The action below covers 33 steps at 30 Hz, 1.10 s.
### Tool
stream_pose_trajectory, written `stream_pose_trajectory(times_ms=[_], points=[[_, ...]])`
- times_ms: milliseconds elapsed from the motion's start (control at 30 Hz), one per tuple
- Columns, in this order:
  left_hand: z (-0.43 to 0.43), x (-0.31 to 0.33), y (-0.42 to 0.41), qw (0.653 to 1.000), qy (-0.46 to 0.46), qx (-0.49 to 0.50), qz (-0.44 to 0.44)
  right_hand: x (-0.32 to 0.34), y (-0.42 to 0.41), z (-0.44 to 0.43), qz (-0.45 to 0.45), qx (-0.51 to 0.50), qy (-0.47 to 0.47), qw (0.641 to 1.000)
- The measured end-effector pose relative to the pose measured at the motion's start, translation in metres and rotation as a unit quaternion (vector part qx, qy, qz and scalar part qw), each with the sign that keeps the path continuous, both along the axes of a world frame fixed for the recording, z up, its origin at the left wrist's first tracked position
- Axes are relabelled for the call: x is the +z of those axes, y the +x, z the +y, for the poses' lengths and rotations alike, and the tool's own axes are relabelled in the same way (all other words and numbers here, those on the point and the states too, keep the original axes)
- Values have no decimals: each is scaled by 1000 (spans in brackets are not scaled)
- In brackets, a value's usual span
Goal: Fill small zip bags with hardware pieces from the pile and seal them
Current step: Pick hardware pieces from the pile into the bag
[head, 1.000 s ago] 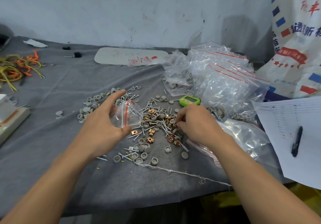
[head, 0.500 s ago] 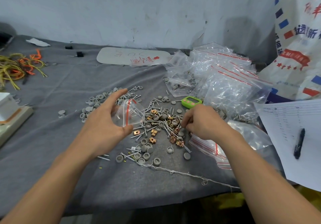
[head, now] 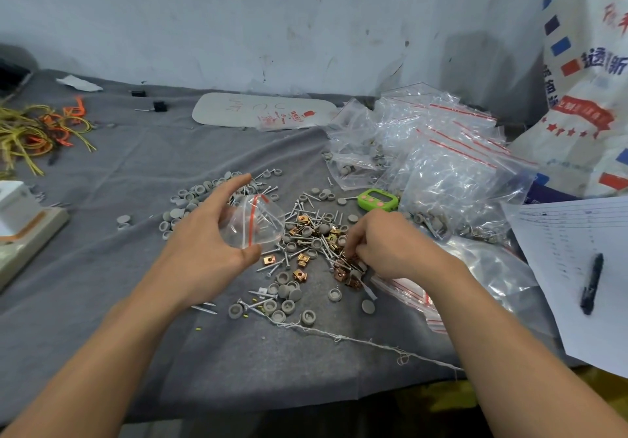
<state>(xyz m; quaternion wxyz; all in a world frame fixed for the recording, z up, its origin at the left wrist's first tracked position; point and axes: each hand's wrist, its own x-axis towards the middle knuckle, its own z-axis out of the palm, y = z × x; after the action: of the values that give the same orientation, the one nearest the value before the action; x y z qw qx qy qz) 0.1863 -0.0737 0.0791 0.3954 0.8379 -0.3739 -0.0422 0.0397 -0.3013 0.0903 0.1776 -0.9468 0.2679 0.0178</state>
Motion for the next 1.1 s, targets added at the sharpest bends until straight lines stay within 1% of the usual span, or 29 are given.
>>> stream_pose_trajectory(times_ms=[67,200,300,467,600,700,800,900,1000,1033,1100], points=[[1,1,2,1000,-16,7,6,2,2,-1,-12,-8,-10,1000],[1,2,4,998,-51,32,0,3,13,3,-78,-33,-11,996],[0,1,5,996,-71,51,8,-1,29,12,-102,-18,-6,995],[-2,2,8,996,-80,49,8,-10,57,28,-88,14,11,996],[1,5,12,995,-88,51,10,-10,72,32,-21,38,-17,999],[6,9,17,994,-94,55,18,-5,80,32,-6,29,-24,999],[11,14,24,991,-113,57,44,-1,84,32,11,41,-24,999],[15,13,34,988,-135,64,45,2,83,35,-1,46,-32,998],[18,11,40,986,-144,66,45,2,86,45,-38,54,-79,995],[19,11,41,985,-149,66,50,3,88,51,-54,59,-79,994],[20,13,42,984,-153,67,53,3,92,62,-69,71,-27,995]])
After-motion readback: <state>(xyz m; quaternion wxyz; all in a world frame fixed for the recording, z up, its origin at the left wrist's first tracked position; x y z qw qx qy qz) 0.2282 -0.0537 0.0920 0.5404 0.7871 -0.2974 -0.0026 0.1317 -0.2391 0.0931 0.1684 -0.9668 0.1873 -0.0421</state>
